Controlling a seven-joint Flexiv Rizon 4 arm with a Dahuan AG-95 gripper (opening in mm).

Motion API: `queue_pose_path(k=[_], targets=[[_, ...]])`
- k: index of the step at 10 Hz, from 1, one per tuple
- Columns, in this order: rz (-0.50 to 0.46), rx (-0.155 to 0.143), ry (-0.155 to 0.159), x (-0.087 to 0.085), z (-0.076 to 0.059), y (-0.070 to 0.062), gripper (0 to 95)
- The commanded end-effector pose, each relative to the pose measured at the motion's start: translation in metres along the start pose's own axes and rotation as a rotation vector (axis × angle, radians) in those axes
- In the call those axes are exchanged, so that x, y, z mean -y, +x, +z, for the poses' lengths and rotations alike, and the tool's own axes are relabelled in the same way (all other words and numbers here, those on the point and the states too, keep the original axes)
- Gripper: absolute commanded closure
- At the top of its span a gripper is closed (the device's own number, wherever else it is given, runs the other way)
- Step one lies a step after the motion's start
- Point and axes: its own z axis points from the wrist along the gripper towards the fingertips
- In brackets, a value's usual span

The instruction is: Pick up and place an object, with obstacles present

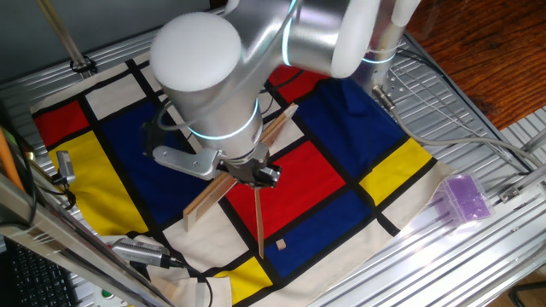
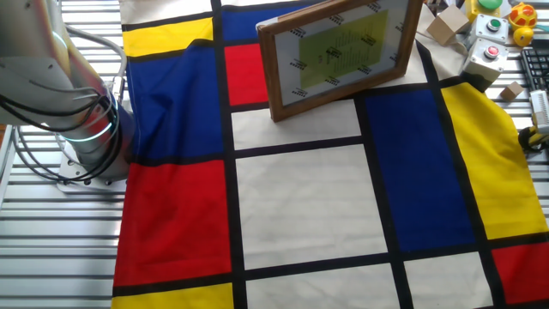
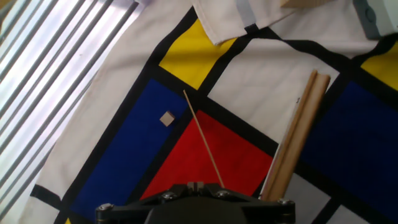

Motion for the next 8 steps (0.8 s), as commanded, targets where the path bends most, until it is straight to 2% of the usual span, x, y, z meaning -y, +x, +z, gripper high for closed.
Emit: queue_pose_path(k=[1, 4, 6, 8], targets=[[0.019, -0.004, 0.009, -0.0106, -0.0034, -0.0033, 95.0], [0.090, -0.034, 0.071, -0.0106, -0.0034, -0.0033, 95.0], [0.108, -0.039, 0.090, -0.0106, -0.0034, -0.0033, 95.0], [0.140, -0.046, 0.121, -0.0106, -0.0034, -0.0033, 95.0]])
